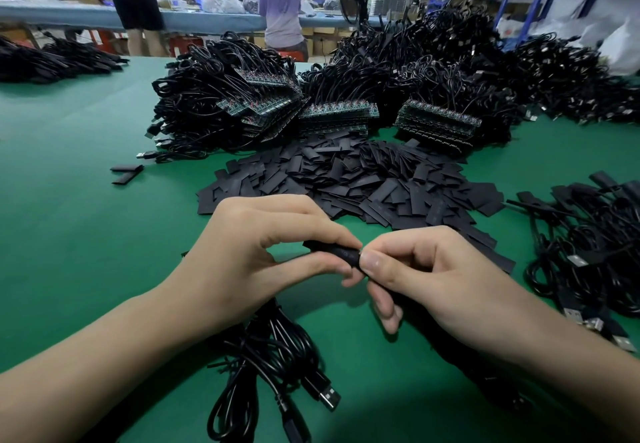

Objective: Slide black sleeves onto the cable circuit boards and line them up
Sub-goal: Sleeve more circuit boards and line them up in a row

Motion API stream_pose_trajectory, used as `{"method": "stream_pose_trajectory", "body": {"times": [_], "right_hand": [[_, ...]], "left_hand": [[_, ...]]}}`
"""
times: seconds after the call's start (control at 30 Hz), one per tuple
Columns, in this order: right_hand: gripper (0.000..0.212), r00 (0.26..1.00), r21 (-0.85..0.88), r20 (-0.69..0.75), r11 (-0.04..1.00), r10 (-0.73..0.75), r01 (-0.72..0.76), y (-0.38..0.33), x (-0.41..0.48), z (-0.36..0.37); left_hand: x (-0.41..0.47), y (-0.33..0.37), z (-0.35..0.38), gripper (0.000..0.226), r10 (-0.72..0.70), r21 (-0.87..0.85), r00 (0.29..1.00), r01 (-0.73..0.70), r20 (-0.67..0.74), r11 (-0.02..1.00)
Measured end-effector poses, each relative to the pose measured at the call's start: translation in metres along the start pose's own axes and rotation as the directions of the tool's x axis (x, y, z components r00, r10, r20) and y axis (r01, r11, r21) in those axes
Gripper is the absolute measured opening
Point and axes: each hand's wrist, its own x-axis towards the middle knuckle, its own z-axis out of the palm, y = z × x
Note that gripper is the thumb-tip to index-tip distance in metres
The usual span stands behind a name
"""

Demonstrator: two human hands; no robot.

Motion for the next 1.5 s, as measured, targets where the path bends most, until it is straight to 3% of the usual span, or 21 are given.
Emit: {"method": "stream_pose_trajectory", "body": {"times": [0.23, 0.4, 0.53, 0.73, 1.0, 1.23, 1.5], "right_hand": [[0.027, 0.997, -0.043, -0.056, 0.998, -0.045, 0.043, -0.004, -0.002, 0.001], [0.023, 0.973, -0.240, -0.176, 0.965, -0.151, 0.107, -0.001, -0.003, 0.004], [0.018, 0.933, -0.461, -0.258, 0.881, -0.249, 0.108, 0.001, -0.005, 0.009], [0.016, 0.910, -0.675, -0.211, 0.727, -0.357, 0.128, 0.002, -0.005, 0.012], [0.015, 0.903, -0.676, -0.211, 0.723, -0.375, 0.142, 0.003, -0.005, 0.013], [0.012, 0.905, -0.557, -0.251, 0.816, -0.343, 0.155, 0.007, -0.003, 0.012], [0.016, 0.914, -0.545, -0.251, 0.827, -0.320, 0.139, 0.007, -0.003, 0.011]], "left_hand": [[0.001, -0.001, 0.001, 0.016, -0.079, -0.045, 0.995, 0.076, -0.056, 0.996], [0.002, -0.002, 0.003, 0.026, -0.177, 0.074, 0.972, 0.190, -0.156, 0.979], [0.001, -0.001, 0.006, 0.034, -0.212, 0.089, 0.966, 0.227, -0.150, 0.970], [0.001, 0.000, 0.007, 0.054, -0.238, -0.012, 0.961, 0.239, -0.138, 0.971], [0.001, 0.000, 0.007, 0.047, -0.278, -0.103, 0.952, 0.267, -0.124, 0.958], [0.001, -0.002, 0.008, 0.048, -0.244, -0.093, 0.964, 0.234, -0.107, 0.968], [0.000, -0.005, 0.011, 0.051, -0.361, -0.241, 0.927, 0.329, -0.102, 0.913]]}}
